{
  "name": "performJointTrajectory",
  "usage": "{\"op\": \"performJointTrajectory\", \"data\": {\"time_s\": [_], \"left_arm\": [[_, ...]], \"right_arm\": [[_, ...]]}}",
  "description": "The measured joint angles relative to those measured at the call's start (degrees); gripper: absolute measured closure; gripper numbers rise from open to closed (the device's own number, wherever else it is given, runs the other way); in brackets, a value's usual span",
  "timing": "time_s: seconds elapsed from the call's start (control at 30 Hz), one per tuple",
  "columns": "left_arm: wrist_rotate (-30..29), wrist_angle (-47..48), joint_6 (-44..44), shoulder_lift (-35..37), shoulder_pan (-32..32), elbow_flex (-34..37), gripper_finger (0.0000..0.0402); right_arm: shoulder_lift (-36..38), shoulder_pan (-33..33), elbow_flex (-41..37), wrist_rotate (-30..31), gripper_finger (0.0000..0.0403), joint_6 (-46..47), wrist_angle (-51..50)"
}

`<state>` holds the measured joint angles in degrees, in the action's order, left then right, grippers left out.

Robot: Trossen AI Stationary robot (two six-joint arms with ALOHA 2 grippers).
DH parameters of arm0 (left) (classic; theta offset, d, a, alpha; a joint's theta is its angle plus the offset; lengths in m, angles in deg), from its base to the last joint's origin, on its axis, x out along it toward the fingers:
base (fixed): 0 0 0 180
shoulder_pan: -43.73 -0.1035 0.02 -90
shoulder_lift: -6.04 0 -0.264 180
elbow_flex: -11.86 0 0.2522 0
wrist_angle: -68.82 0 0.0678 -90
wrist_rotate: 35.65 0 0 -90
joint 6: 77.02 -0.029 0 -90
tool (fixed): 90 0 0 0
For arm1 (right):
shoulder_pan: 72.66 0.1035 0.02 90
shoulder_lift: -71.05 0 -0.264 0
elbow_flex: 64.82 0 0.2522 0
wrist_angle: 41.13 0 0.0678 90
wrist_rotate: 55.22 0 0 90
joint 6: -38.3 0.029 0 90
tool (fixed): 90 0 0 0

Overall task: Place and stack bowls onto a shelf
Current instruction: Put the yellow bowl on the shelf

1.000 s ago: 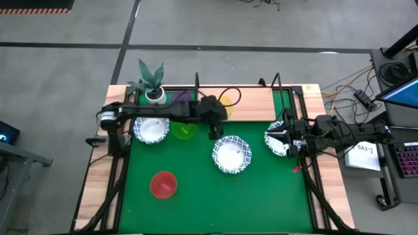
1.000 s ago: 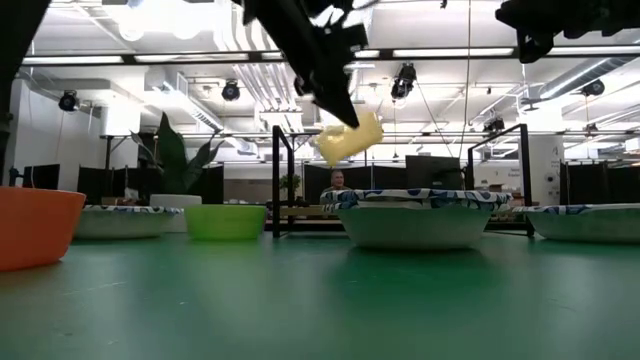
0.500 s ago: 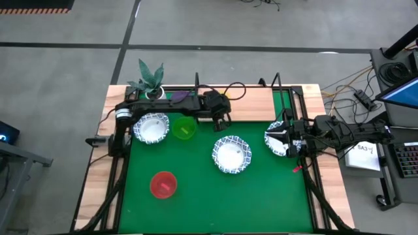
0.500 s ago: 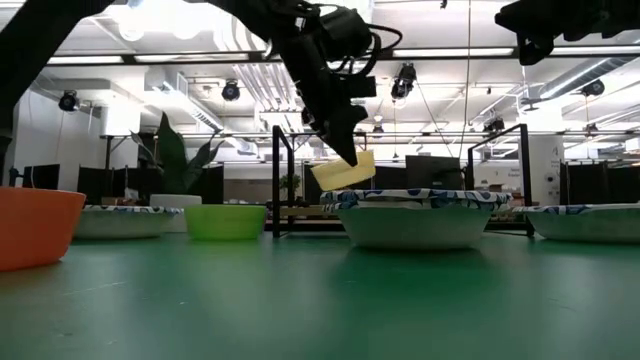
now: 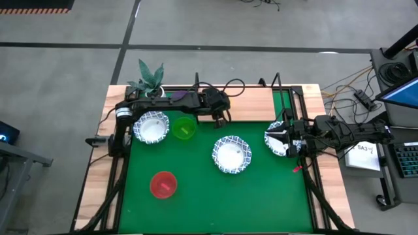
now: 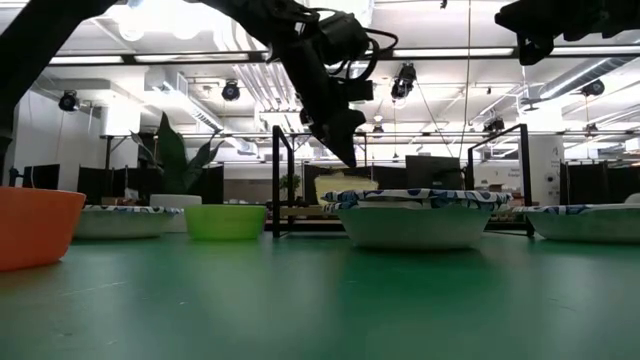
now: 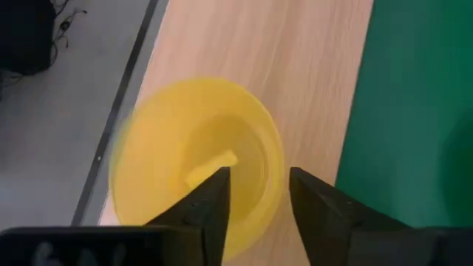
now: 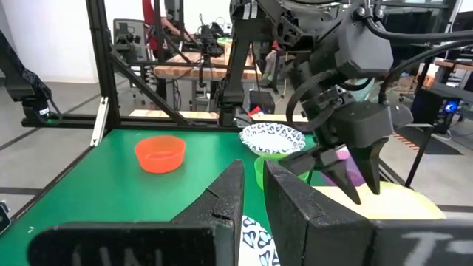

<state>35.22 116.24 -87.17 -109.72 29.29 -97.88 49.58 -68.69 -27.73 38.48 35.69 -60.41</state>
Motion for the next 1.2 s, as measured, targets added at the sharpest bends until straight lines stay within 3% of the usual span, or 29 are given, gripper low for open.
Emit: {"op": "performJointTrajectory", "data": {"time_s": [0.13, 0.37, 0.7, 0.97, 1.2], "left_arm": [[-0.04, 4.03, 2.78, 1.46, 0.63, 0.0, 0.0259], [0.13, 10.22, 5.14, 7.42, 5.2, 0.07, 0.0265], [0.1, 17.67, 10.45, 14.32, 13.36, 2.84, 0.028], [0.1, 12.41, 15.64, 21.38, 18.76, 15.54, 0.0281], [0.02, -5.37, 19.0, 31.93, 22.01, 30.32, 0.0281]], "right_arm": [[0.0, 0.0, 0.0, -0.02, 0.036, 0.26, -0.02], [-0.09, 0.0, -0.18, 0.94, 0.036, 1.92, -0.04], [-0.33, 0.0, -2.33, 3.88, 0.036, 12.25, 1.09], [-4.78, 0.0, -9.05, 4.76, 0.036, 19.08, 13.94], [-13.56, 0.0, -7.1, 5.47, 0.036, 18.44, 23.41]]}}
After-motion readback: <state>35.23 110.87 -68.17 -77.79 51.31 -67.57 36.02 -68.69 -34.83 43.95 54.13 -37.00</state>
